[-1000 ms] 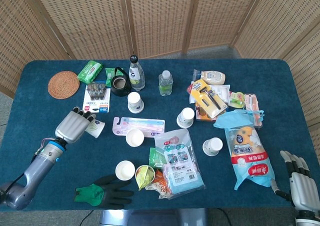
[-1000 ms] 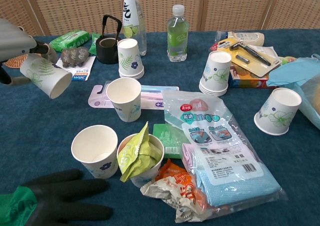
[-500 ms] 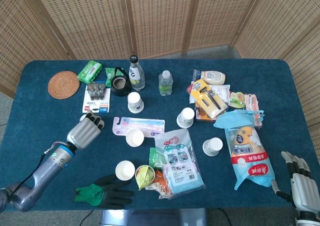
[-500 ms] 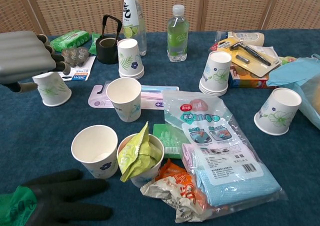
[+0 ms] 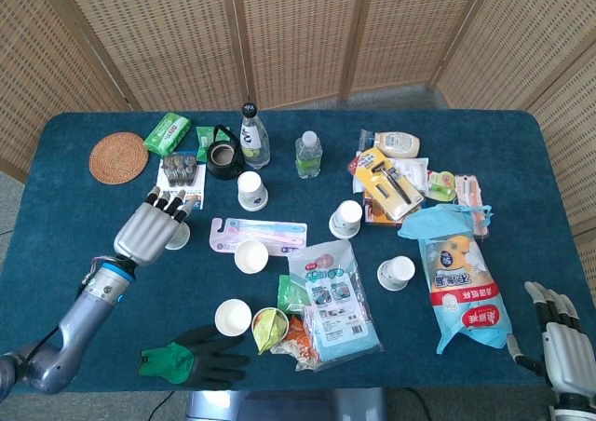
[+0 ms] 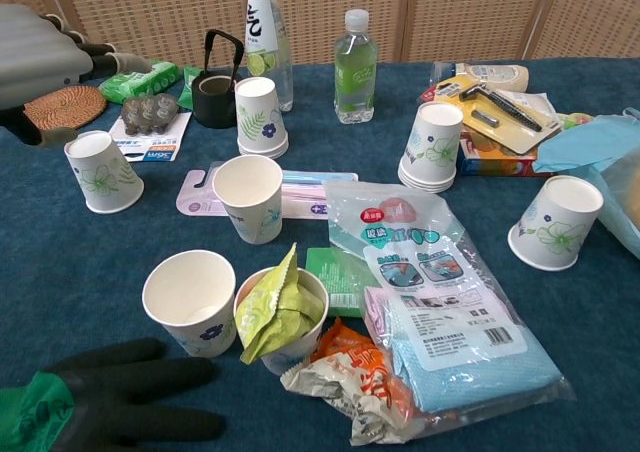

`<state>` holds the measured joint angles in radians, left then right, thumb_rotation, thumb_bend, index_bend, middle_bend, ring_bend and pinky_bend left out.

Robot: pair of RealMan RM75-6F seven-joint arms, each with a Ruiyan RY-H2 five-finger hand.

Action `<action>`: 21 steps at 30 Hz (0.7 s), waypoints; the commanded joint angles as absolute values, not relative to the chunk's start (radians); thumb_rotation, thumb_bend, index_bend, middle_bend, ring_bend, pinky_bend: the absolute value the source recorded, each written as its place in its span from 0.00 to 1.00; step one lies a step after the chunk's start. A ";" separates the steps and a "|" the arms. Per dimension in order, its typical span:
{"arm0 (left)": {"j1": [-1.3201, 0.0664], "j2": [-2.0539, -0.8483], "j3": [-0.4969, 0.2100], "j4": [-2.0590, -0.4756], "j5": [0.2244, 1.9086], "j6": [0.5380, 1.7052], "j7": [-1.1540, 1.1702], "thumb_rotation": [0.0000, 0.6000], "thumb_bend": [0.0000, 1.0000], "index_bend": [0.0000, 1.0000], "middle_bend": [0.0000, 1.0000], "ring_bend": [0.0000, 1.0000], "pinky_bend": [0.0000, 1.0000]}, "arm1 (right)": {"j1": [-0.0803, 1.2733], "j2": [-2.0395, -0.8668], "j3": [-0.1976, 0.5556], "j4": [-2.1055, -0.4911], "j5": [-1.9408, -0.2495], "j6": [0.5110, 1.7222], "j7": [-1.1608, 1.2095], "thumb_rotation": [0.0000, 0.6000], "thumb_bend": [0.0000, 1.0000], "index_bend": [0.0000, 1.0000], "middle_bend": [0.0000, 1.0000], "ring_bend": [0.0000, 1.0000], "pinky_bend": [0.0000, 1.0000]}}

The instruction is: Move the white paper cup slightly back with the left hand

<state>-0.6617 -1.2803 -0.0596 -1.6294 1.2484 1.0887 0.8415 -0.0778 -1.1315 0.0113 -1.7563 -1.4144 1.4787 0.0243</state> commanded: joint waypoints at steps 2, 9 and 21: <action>-0.604 -1.214 -0.105 -1.724 1.166 1.062 0.532 1.00 0.40 0.00 0.14 0.20 0.14 | -0.073 -1.128 0.016 -1.760 -1.415 1.477 0.016 1.00 0.42 0.00 0.04 0.00 0.00; -0.502 -1.147 -0.076 -1.737 1.216 1.111 0.263 1.00 0.40 0.00 0.13 0.19 0.12 | -0.055 -1.121 0.034 -1.774 -1.399 1.464 -0.013 1.00 0.42 0.00 0.04 0.00 0.00; -0.304 -1.049 0.032 -1.750 1.379 1.273 -0.027 1.00 0.40 0.00 0.13 0.19 0.10 | -0.041 -1.131 0.048 -1.783 -1.379 1.465 -0.067 1.00 0.42 0.00 0.04 0.00 0.00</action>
